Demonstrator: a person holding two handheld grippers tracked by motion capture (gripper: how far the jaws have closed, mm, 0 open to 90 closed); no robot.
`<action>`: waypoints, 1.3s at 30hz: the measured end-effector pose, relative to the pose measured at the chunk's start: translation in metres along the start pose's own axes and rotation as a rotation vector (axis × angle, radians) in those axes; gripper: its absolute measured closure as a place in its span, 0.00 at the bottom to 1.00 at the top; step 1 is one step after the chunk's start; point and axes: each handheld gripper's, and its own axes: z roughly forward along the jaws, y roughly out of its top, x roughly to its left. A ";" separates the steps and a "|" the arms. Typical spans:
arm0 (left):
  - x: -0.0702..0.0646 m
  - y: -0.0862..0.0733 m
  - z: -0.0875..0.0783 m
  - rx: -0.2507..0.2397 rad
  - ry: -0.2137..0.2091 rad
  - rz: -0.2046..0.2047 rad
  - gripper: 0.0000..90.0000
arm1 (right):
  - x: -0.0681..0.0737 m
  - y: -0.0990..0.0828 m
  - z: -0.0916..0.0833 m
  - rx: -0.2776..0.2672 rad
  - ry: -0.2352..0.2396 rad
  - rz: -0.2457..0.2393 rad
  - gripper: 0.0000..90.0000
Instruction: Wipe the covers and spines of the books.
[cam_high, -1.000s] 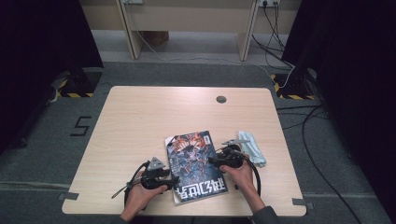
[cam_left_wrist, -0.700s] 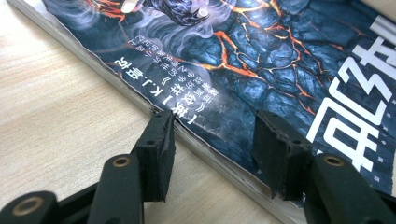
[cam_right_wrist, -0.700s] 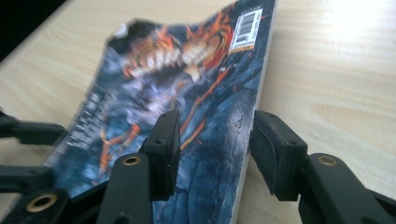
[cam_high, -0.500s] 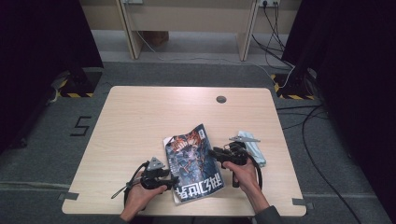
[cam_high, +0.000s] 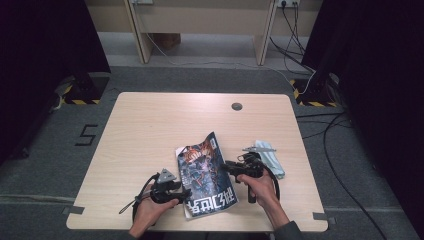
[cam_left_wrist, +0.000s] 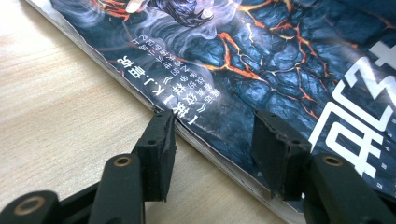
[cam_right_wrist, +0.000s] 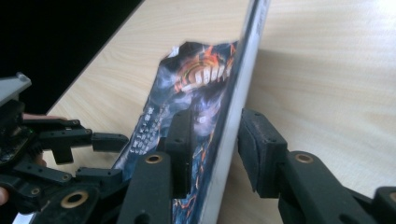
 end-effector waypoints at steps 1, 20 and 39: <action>0.000 0.000 0.000 0.001 -0.001 0.000 0.54 | 0.003 -0.003 0.006 0.032 0.022 0.000 0.75; 0.002 0.002 -0.001 0.012 -0.008 0.001 0.54 | 0.009 0.006 -0.002 0.099 -0.106 -0.225 0.80; 0.040 0.031 -0.016 -0.159 0.009 0.007 0.24 | 0.032 0.012 -0.017 0.154 -0.082 -0.458 0.90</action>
